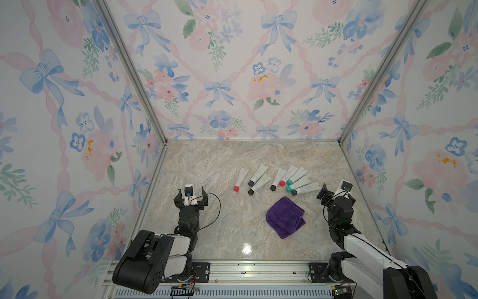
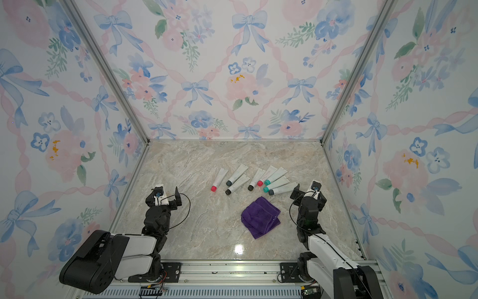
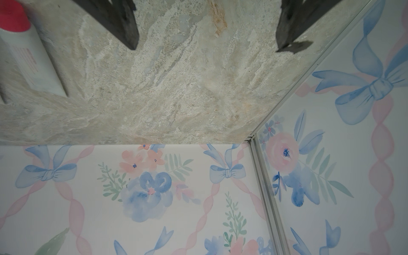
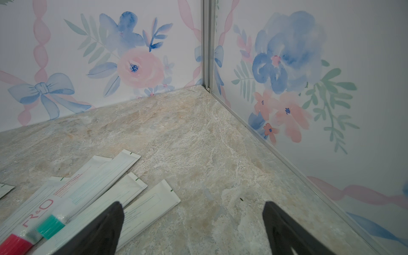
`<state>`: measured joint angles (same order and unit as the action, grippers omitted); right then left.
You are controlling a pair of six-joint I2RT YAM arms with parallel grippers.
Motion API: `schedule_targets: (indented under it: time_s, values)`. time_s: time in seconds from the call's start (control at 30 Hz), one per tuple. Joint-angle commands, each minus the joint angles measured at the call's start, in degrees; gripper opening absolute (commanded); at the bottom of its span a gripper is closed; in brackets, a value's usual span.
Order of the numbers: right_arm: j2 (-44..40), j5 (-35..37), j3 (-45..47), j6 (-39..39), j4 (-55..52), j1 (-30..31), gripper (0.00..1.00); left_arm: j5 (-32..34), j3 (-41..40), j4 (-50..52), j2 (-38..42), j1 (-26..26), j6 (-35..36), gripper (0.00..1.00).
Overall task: Wipe the surface of the toothpaste tube
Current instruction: Reset both arms
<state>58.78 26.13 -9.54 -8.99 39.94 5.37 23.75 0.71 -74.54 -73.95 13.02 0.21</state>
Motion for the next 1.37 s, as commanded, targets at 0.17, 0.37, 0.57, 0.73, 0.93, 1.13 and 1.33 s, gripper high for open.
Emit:
schedule_targets:
  time_s: [0.17, 0.37, 0.57, 0.73, 0.93, 1.13, 1.33]
  values:
    - [23.8, -11.4, -2.6, 5.6, 25.7, -2.6, 0.99, -6.8, 3.9, -17.6, -16.6, -5.6, -3.5, 0.98]
    - [29.4, -14.7, -11.5, 6.3, 13.5, -2.9, 0.99, -9.1, 9.0, -4.1, -14.5, -7.7, -5.9, 0.98]
    - [30.5, -13.4, -10.6, 7.9, 17.2, -1.4, 0.99, -9.0, 9.0, -4.1, -14.5, -7.7, -5.9, 0.98]
    - [30.7, -14.5, -10.8, 10.3, 16.9, 0.2, 0.99, -8.7, 9.0, -4.1, -14.5, -7.5, -5.8, 0.98]
    - [30.6, -14.4, -10.9, 10.3, 16.9, 0.3, 0.99, -8.7, 9.0, -4.2, -14.5, -7.4, -5.7, 0.98]
    - [30.6, -15.0, -11.5, 9.9, 15.6, -0.1, 0.99, -8.7, 9.0, -4.1, -14.4, -7.4, -5.7, 0.98]
    - [30.6, -15.4, -11.3, 9.3, 16.1, -0.7, 0.99, -8.7, 8.9, -4.2, -14.4, -7.4, -5.8, 0.98]
